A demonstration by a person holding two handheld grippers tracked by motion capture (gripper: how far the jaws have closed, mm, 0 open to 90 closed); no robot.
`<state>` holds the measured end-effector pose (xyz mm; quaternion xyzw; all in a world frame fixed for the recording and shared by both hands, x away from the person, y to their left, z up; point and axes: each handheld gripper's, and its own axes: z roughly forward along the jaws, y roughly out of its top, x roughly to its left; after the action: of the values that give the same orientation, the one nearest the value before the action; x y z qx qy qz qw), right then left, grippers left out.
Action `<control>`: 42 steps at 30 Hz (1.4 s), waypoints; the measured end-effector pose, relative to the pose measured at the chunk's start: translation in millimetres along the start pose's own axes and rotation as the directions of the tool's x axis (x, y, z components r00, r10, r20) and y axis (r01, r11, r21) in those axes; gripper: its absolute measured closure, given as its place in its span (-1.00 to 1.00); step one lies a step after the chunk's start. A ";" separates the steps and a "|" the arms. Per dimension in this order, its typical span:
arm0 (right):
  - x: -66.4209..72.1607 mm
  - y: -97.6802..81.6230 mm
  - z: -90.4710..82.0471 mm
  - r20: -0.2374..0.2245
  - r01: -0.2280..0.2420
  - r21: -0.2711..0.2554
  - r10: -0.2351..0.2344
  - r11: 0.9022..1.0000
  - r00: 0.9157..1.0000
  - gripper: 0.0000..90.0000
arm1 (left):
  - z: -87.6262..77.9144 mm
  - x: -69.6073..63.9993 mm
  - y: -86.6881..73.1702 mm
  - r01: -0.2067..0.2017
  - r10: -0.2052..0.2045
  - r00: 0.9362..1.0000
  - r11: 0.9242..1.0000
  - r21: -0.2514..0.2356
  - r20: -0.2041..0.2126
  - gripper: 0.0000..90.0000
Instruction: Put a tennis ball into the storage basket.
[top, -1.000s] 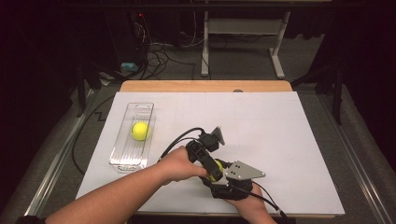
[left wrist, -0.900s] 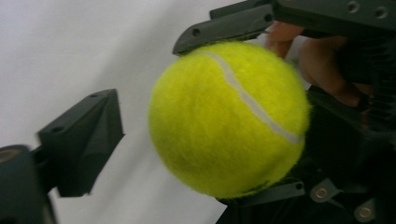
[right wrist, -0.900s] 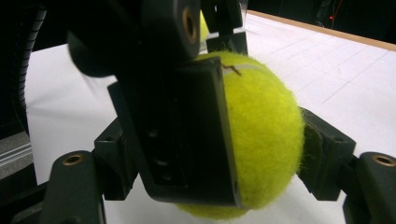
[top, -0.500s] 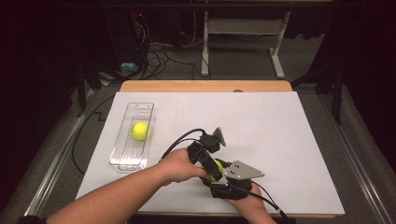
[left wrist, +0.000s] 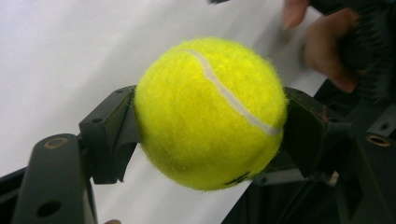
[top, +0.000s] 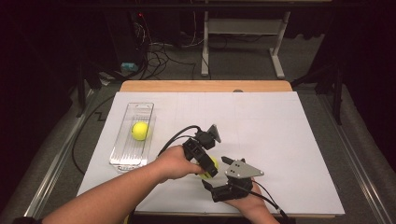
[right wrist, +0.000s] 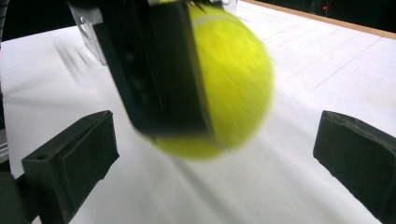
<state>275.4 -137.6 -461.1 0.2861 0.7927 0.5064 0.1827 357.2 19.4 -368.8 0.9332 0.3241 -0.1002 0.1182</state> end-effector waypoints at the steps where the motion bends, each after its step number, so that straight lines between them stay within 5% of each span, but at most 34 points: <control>1: -1.9 -0.7 -1.1 0.008 0.011 -0.001 -0.011 1.000 1.000 -1.00 | -1.0 2.7 -1.5 0.012 -0.012 1.000 1.000 -0.005 -0.009 -0.41; 13: -42.3 -15.4 -23.9 0.134 -0.021 0.019 0.018 1.000 0.991 -1.00 | -22.3 44.2 -24.2 0.112 -0.113 0.990 0.994 -0.016 -0.080 -0.41; 25: -83.7 -28.4 -66.0 0.269 -0.063 -0.001 0.061 0.998 0.961 -1.00 | -64.3 87.1 -60.3 0.211 -0.216 0.968 0.976 -0.047 -0.128 -0.41; 35: -105.3 -45.9 -101.0 0.339 -0.093 -0.005 0.089 0.996 0.937 -1.00 | -89.4 127.0 -100.2 0.337 -0.345 0.918 0.939 -0.071 -0.197 -0.41; 42: -111.1 -49.6 -110.0 0.359 -0.101 -0.013 0.099 0.995 0.928 -1.00 | -101.6 143.4 -119.9 0.388 -0.397 0.890 0.918 -0.085 -0.224 -0.41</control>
<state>283.8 -301.3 -459.9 0.4143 0.7317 0.4520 0.2976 403.4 223.2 -328.6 0.8514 0.5193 -0.0041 0.0739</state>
